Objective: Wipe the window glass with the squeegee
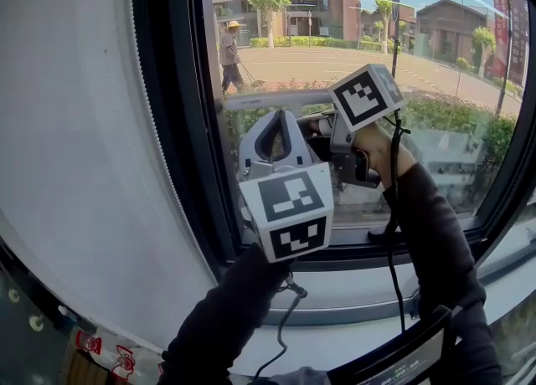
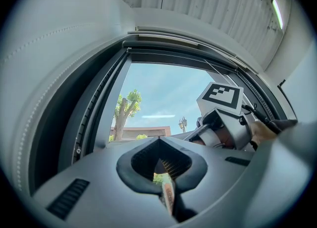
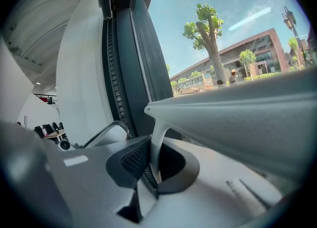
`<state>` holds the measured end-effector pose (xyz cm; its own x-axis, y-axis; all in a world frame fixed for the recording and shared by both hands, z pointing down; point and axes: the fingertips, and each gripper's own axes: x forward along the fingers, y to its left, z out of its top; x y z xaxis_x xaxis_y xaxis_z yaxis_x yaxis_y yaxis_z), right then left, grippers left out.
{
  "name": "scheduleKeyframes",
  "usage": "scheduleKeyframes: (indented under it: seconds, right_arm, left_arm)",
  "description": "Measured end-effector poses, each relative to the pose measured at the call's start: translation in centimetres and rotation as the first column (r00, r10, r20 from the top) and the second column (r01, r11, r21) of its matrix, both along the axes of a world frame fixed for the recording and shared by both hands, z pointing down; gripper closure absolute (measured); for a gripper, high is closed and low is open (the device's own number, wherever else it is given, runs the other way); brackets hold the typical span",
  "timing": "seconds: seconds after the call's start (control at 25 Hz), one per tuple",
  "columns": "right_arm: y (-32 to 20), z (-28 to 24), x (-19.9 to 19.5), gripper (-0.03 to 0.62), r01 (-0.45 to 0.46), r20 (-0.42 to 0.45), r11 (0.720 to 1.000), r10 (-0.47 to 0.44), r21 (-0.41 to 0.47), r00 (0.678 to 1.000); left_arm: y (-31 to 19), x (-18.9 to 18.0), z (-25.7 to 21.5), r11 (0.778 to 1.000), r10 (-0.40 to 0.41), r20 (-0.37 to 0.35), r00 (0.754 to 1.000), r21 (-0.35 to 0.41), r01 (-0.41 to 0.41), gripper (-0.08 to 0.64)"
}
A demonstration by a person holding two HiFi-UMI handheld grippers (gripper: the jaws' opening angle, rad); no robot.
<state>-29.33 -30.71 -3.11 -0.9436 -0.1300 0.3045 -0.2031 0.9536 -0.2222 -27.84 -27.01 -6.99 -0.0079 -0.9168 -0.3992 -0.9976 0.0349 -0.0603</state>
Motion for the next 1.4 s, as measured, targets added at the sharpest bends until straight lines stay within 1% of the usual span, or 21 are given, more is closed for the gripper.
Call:
scheduleKeyframes:
  seconds: [0.44,0.76,1.4]
  right_arm:
    - [-0.5,1.2,0.1,0.568,-0.003,-0.011,0.998,0.002,-0.056,1.000]
    - [-0.1,4.6,-0.2,0.568,0.012,-0.003,0.996,-0.012,-0.089,1.000]
    - [0.1,8.9,-0.3,0.568,0.001,-0.015,0.993,-0.003,-0.121,1.000]
  left_arm:
    - [-0.7,0.0,0.9,0.999,0.002,-0.014,1.000,-0.049,-0.003,0.565]
    - [-0.5,-0.1,4.3,0.997,0.000,-0.012,1.000,-0.083,-0.001,0.565]
    - [-0.5,-0.3,8.5,0.989,-0.009,-0.013,1.000,-0.149,0.007,0.565]
